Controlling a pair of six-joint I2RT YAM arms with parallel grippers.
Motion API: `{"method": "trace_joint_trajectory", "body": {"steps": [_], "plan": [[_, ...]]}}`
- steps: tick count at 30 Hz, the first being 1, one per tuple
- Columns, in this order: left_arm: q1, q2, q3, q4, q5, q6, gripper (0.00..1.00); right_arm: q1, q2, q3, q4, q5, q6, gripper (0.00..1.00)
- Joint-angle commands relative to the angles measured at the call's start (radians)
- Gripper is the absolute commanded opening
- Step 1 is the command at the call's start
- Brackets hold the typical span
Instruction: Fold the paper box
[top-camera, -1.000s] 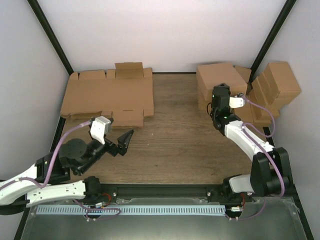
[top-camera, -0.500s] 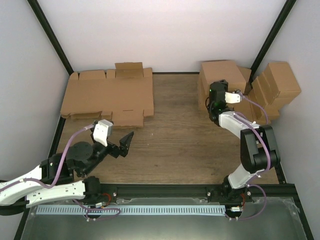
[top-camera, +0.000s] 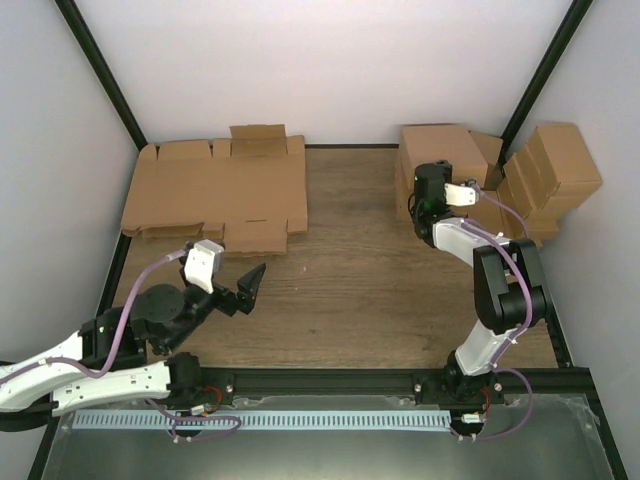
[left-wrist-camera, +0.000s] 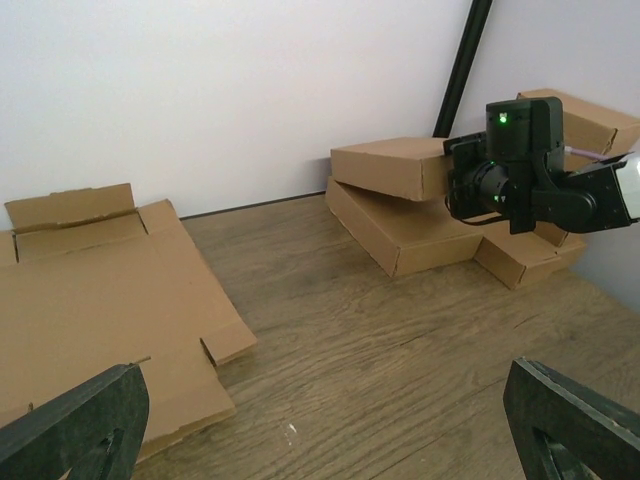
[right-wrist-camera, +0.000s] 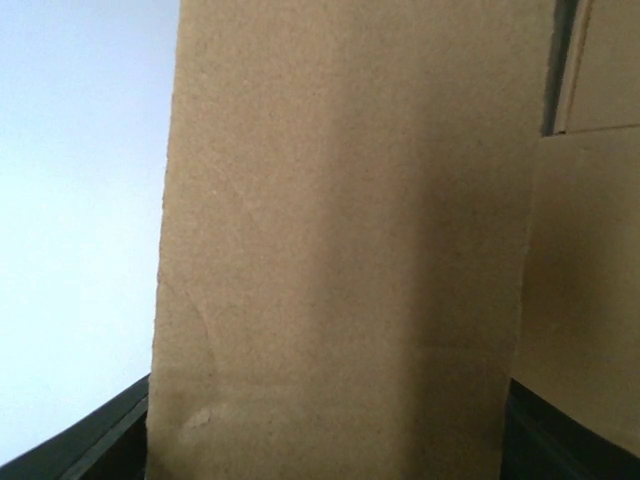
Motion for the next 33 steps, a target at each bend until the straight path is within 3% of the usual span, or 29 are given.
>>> {"method": "trace_joint_trajectory", "body": {"steps": [1,9,13,19,33], "plan": [[0.000,-0.006,-0.010,0.007,-0.010,0.000,1.00,0.008,0.000,0.050,-0.075,0.078,0.073,0.74],[-0.001,0.012,-0.006,0.014,0.008,-0.004,1.00,0.048,-0.008,0.115,-0.353,0.123,0.219,0.98],[0.000,0.015,-0.005,0.005,0.015,-0.016,1.00,0.054,-0.007,0.131,-0.397,0.088,0.209,1.00],[0.001,0.026,-0.007,-0.021,0.024,-0.058,1.00,0.055,0.050,0.285,-0.778,0.018,0.234,1.00],[0.012,0.106,-0.015,-0.048,0.078,-0.113,1.00,0.012,0.052,0.249,-0.704,-0.084,0.034,1.00]]}}
